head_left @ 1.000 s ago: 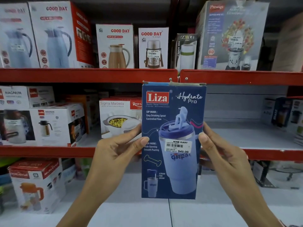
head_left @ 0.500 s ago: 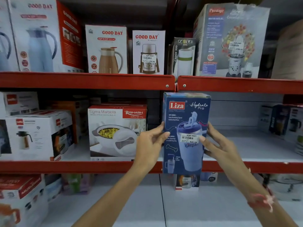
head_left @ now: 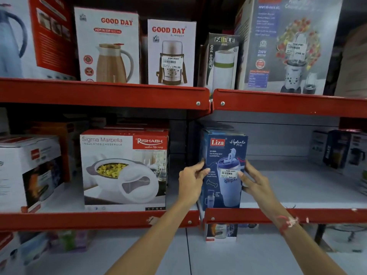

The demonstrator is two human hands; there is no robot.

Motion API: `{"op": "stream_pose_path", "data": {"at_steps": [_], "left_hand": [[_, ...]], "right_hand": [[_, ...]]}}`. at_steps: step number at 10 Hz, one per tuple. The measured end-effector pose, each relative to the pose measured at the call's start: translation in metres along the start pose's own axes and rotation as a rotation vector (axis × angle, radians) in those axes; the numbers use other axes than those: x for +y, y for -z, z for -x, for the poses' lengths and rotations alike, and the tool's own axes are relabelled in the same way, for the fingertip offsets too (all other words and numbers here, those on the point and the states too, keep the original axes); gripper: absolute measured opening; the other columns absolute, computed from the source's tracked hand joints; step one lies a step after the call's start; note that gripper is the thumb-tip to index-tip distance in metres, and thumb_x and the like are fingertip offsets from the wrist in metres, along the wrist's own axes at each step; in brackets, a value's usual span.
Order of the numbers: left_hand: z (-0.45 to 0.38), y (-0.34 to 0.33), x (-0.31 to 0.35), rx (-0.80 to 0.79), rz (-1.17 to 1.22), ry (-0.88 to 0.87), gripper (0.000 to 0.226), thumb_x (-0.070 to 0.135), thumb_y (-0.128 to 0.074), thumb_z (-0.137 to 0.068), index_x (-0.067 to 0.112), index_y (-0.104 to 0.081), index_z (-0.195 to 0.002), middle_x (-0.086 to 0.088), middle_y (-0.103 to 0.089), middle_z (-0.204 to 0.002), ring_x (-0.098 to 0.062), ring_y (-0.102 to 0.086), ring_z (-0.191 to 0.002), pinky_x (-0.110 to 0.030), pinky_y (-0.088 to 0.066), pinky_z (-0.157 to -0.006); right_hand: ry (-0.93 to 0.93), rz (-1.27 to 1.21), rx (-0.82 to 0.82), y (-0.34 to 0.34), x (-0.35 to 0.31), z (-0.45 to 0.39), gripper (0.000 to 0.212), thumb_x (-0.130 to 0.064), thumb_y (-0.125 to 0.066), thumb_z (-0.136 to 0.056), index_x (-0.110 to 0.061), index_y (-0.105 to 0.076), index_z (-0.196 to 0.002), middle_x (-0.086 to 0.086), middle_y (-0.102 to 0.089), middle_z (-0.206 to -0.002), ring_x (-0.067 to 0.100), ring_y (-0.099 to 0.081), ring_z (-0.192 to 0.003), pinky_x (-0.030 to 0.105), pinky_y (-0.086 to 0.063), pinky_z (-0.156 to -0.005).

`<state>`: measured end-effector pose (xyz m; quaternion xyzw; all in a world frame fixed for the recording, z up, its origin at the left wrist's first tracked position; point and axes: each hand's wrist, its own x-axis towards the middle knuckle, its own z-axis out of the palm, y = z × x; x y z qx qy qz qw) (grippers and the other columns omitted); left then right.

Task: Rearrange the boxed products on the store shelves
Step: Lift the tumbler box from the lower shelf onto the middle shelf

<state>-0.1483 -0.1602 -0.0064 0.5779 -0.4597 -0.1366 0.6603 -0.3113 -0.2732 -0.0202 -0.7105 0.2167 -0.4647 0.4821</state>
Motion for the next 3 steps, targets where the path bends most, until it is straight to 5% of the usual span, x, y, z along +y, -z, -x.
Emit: {"op": "stream_pose_path", "data": {"at_steps": [2,3], "left_hand": [[-0.0027,-0.0014,-0.0038,-0.004,-0.031,-0.011,0.042,0.011,-0.059,-0.092,0.006,-0.05,-0.133,-0.017,-0.066,-0.123,-0.027,-0.064,-0.11,-0.048,-0.056,-0.091],[0.0021,-0.0004,0.002,-0.037,-0.049,-0.015,0.048,0.009,-0.059,-0.092,0.007,-0.044,-0.137,-0.017,-0.063,-0.129,-0.027,-0.062,-0.115,-0.05,-0.054,-0.095]], "right_hand": [[-0.001,0.036,-0.015,0.0042,0.0089,-0.0068,0.062,-0.032,-0.06,-0.085,-0.025,-0.042,-0.144,0.001,-0.052,-0.143,0.016,-0.056,-0.116,0.013,-0.057,-0.068],[0.01,0.095,0.029,-0.0007,0.0023,-0.0021,0.059,-0.022,-0.058,-0.092,-0.026,-0.036,-0.146,0.003,-0.048,-0.147,0.023,-0.052,-0.125,0.022,-0.057,-0.078]]}}
